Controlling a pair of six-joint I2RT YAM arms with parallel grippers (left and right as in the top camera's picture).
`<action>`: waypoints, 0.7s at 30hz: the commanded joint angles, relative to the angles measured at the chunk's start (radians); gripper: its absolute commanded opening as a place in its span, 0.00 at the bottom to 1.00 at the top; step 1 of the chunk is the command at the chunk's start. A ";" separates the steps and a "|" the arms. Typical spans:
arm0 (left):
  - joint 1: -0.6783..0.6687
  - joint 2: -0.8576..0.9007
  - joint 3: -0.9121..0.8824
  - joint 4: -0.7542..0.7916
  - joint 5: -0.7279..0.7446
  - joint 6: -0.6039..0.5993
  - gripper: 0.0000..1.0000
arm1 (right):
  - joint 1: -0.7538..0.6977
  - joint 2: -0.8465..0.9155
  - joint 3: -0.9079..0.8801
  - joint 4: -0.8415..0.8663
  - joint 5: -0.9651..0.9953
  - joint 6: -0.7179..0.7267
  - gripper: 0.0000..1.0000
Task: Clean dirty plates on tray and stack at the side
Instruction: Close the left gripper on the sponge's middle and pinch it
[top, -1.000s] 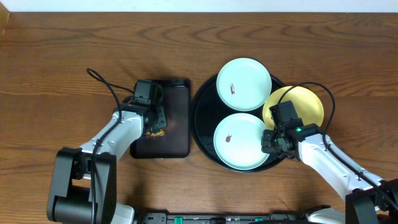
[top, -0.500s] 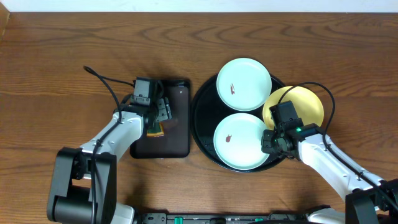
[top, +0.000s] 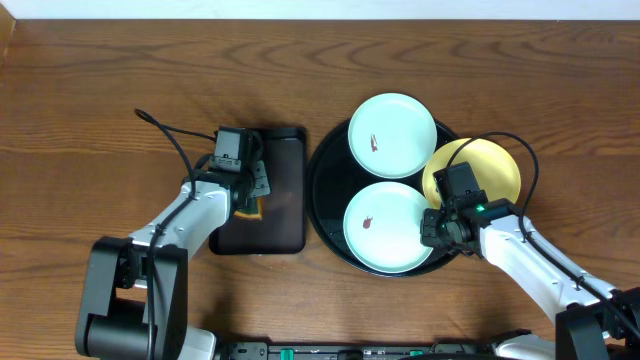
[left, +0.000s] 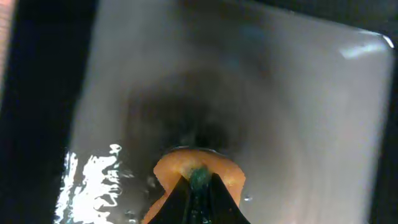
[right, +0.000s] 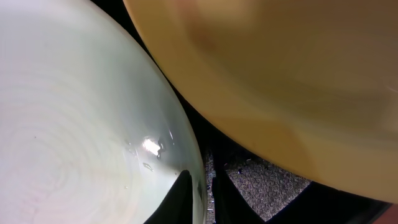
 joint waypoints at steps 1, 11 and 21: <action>-0.003 -0.006 0.012 -0.051 0.092 -0.002 0.52 | 0.010 0.004 0.012 0.000 0.017 -0.013 0.12; -0.003 -0.055 0.115 -0.277 0.072 -0.001 0.51 | 0.010 0.004 0.012 0.007 0.017 -0.013 0.11; -0.003 -0.055 0.115 -0.290 0.008 0.006 0.49 | 0.010 0.004 0.012 0.007 0.017 -0.013 0.12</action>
